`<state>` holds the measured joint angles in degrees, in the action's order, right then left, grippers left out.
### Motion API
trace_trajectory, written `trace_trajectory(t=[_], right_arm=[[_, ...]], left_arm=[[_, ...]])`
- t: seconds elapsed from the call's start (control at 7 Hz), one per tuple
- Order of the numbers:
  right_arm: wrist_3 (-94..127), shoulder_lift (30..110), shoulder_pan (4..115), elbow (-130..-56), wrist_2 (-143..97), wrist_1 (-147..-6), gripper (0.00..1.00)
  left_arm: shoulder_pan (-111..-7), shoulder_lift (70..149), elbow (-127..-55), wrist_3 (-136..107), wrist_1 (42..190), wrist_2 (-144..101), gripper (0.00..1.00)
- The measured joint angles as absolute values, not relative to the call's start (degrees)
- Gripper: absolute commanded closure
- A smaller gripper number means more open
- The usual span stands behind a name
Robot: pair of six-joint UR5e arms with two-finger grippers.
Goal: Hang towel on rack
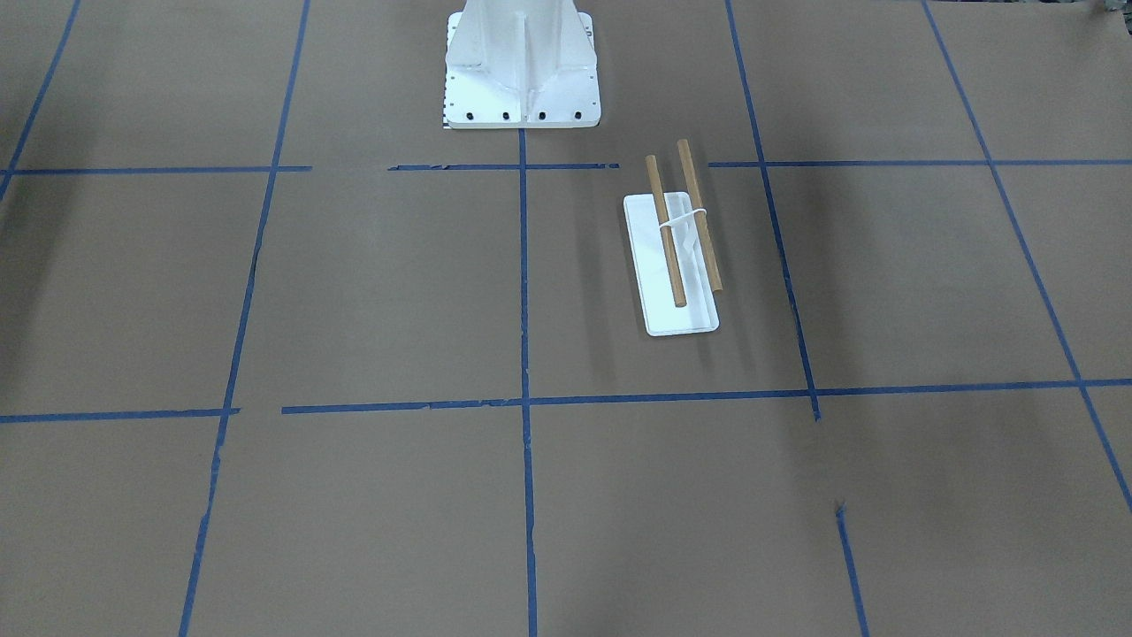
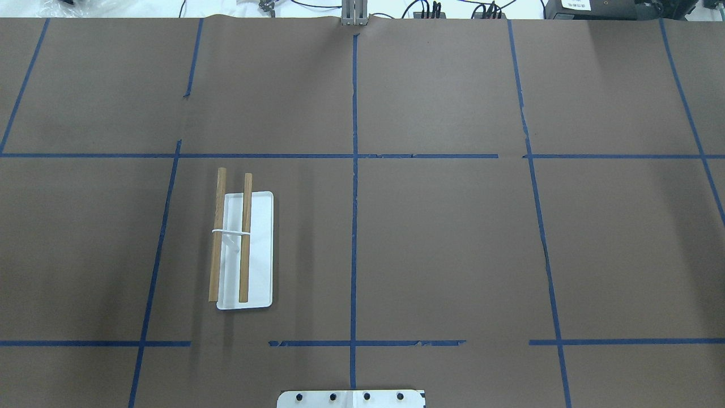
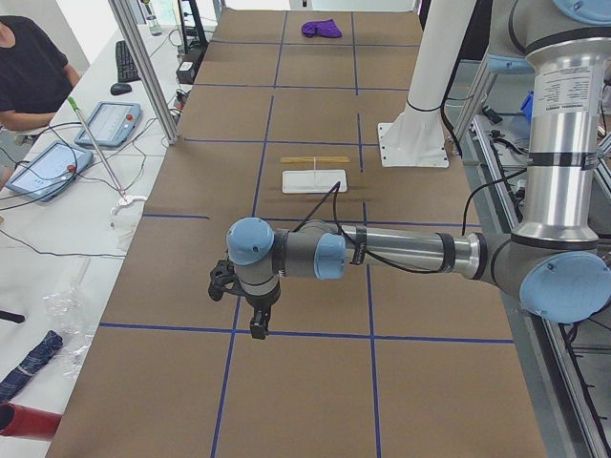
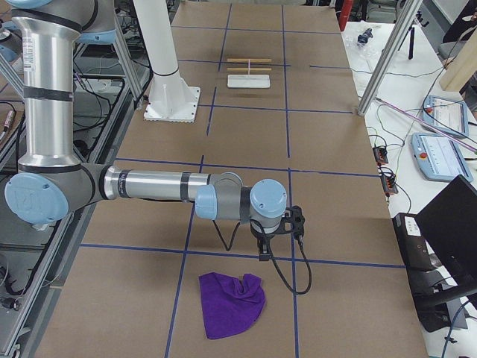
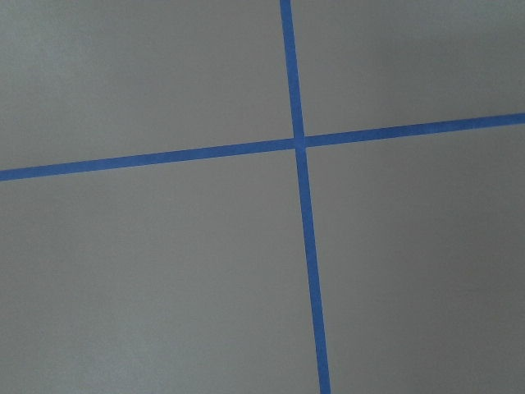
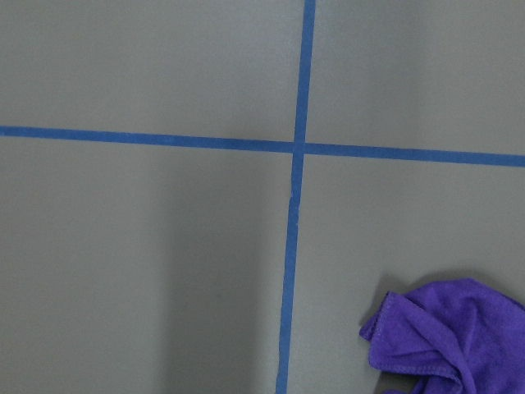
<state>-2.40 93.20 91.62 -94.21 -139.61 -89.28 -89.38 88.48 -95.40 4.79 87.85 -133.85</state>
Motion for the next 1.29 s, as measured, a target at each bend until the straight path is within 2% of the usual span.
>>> trace_trajectory(t=[0.43,0.57,1.0,1.29], right_arm=[[4.54,92.12,90.58,-92.39,-140.13,-88.59,0.00],[4.04,92.58,89.88,-89.30,-139.31,-84.26,0.00],[0.48,93.57,88.54,-73.19,-136.92,-57.50,0.00],[0.12,94.56,85.82,-69.66,-136.68,-50.97,0.00]], left_arm=[[-89.38,88.50,-97.17,4.53,87.81,-133.86,0.00],[-89.41,88.50,-97.67,4.50,87.81,-133.86,0.00],[-89.47,88.51,-98.86,4.43,87.75,-133.91,0.00],[-89.47,88.45,-99.18,4.40,87.76,-133.96,0.00]])
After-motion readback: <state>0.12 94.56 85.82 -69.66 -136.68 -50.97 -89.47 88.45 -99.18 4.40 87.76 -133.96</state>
